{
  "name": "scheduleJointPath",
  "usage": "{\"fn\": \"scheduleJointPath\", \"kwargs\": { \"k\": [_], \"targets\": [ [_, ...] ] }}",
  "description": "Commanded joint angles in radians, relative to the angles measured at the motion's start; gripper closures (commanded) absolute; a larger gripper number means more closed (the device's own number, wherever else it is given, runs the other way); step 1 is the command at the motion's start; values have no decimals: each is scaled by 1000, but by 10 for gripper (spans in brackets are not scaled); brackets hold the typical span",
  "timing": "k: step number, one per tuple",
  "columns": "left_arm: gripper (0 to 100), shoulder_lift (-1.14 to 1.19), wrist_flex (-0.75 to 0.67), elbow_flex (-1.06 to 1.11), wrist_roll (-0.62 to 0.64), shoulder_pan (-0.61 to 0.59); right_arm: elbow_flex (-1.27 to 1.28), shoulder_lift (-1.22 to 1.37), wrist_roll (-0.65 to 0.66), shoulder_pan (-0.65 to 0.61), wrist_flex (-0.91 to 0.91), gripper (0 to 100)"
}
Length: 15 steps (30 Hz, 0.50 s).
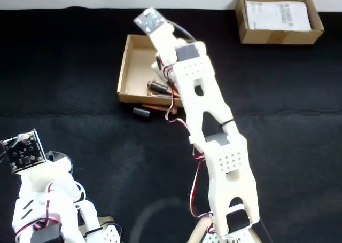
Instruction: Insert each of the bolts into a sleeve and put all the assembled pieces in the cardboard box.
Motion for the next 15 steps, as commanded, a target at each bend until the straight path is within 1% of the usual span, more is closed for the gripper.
{"fn": "scheduleJointPath", "kwargs": {
  "k": [1,4,5,8,9,11,15],
  "targets": [
    [991,-5,-8,-4,-5,-15,-186,-8,6,-50,211,854],
    [991,-5,-8,-4,-5,-15,-303,-8,-15,-124,433,854],
    [991,-5,-6,-4,-5,-15,-323,-10,-51,-147,450,854],
    [991,-5,-3,-4,-6,-15,-315,-54,-207,-165,446,858],
    [991,-5,-3,-4,-6,-15,-283,-79,-233,-180,446,858],
    [991,-5,-2,-4,-6,-15,-176,-137,-233,-216,446,858],
    [991,-5,0,-4,-8,-15,117,-308,-230,-295,444,858]
  ]
}}
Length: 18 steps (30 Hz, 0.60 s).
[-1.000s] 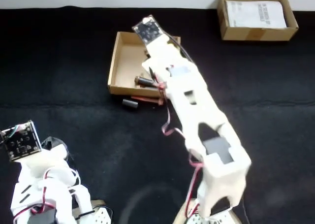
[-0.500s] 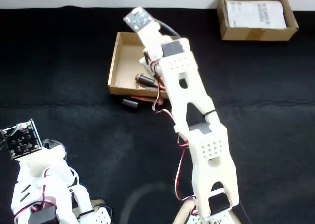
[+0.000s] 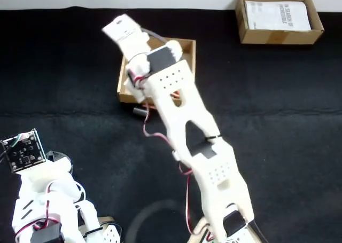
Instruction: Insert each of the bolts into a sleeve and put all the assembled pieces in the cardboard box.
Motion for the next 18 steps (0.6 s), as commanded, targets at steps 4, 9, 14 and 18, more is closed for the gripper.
{"fn": "scheduleJointPath", "kwargs": {
  "k": [4,9,14,18],
  "targets": [
    [991,-5,-2,-4,-8,-39,441,-289,80,-96,1,858],
    [991,-5,0,-4,-8,-67,633,-292,238,-39,-127,858],
    [991,-5,-6,-4,-8,-101,771,-291,325,-7,-372,858],
    [991,-5,-6,-4,-8,-145,834,-249,371,-7,-507,858]
  ]
}}
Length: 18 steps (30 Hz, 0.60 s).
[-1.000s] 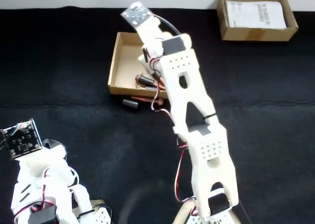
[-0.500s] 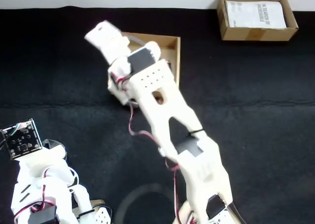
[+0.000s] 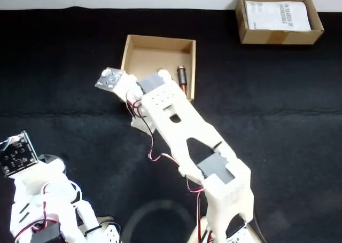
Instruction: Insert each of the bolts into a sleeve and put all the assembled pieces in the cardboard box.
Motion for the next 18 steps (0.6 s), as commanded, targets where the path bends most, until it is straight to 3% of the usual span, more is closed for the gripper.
{"fn": "scheduleJointPath", "kwargs": {
  "k": [1,18],
  "targets": [
    [991,-5,-8,-4,-8,-41,19,-5,46,18,-97,858],
    [991,-5,-84,90,-49,-87,-369,352,115,82,-116,858]
  ]
}}
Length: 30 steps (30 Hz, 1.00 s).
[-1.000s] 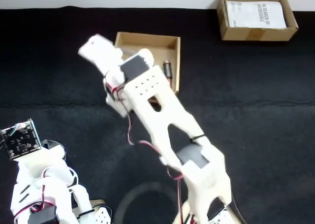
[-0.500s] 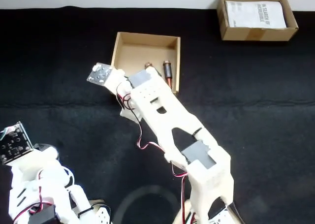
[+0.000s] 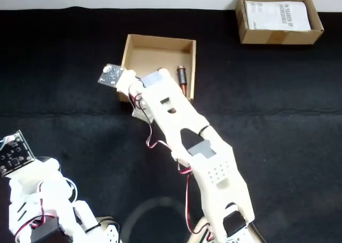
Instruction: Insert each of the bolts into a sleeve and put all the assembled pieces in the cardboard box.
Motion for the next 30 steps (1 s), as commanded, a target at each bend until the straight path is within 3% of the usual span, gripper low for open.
{"fn": "scheduleJointPath", "kwargs": {
  "k": [1,7,11,15,24,30],
  "targets": [
    [991,-5,-43,38,-5,-10,-94,19,17,18,19,858],
    [991,-5,-117,131,-6,-50,-153,90,17,2,50,863],
    [991,-5,-118,151,-6,-54,-206,159,12,-1,44,992],
    [991,-5,-117,153,-6,-70,-286,220,12,1,53,992],
    [991,-5,-117,143,-5,-102,-716,151,11,5,397,991],
    [990,5,-54,117,2,-27,-1040,38,-41,15,559,991]
  ]
}}
